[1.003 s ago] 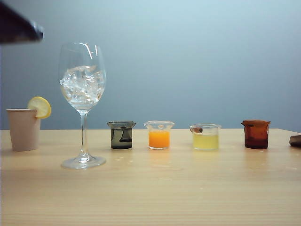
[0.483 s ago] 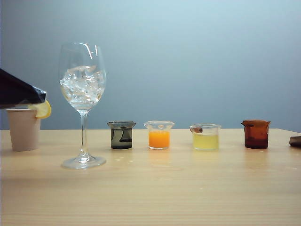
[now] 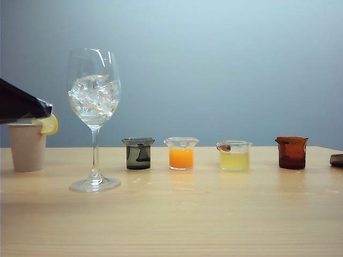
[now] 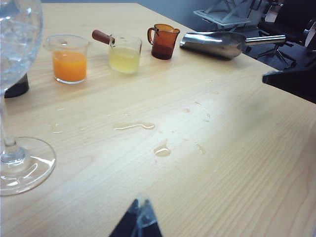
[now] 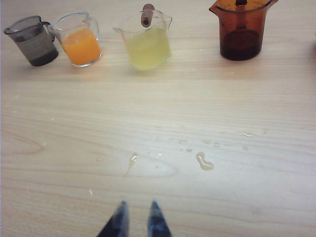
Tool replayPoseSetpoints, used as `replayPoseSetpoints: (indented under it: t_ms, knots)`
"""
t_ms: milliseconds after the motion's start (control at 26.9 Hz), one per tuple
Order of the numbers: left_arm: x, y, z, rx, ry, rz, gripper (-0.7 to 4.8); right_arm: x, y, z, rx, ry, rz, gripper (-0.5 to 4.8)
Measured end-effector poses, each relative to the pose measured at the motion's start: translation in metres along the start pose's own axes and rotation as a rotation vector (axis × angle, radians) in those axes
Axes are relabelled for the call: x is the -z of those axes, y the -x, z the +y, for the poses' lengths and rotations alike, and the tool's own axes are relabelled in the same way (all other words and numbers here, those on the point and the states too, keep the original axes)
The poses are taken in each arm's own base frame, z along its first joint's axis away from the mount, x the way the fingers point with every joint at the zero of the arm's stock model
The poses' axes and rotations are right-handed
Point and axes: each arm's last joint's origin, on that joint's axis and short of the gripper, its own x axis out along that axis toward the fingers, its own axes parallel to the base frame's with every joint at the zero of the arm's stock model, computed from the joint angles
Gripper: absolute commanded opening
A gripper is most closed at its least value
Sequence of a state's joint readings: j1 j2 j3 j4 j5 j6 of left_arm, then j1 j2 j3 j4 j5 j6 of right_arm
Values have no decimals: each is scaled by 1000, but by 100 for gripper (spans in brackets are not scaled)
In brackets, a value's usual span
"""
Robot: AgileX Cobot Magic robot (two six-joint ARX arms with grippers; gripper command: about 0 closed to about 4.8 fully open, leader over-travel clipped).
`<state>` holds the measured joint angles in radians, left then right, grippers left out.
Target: Pick up the ice scoop on the desk filled with ice cubes, pour the ice into the goblet, and finally put the scoop back on the table.
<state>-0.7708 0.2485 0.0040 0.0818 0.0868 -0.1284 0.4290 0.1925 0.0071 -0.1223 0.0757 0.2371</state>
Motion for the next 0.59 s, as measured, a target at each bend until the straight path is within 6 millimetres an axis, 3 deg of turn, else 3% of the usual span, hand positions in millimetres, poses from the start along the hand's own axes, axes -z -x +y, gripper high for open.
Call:
replayPoseSetpoints:
  t_ms: [223, 594]
  knots:
    - [-2, 2, 5, -32, 7, -19, -4, -1, 2, 0, 0, -2, -14, 54]
    - [-14, 31, 54, -488, 42, -199, -4, -16, 15, -25, 204, -74, -228, 54]
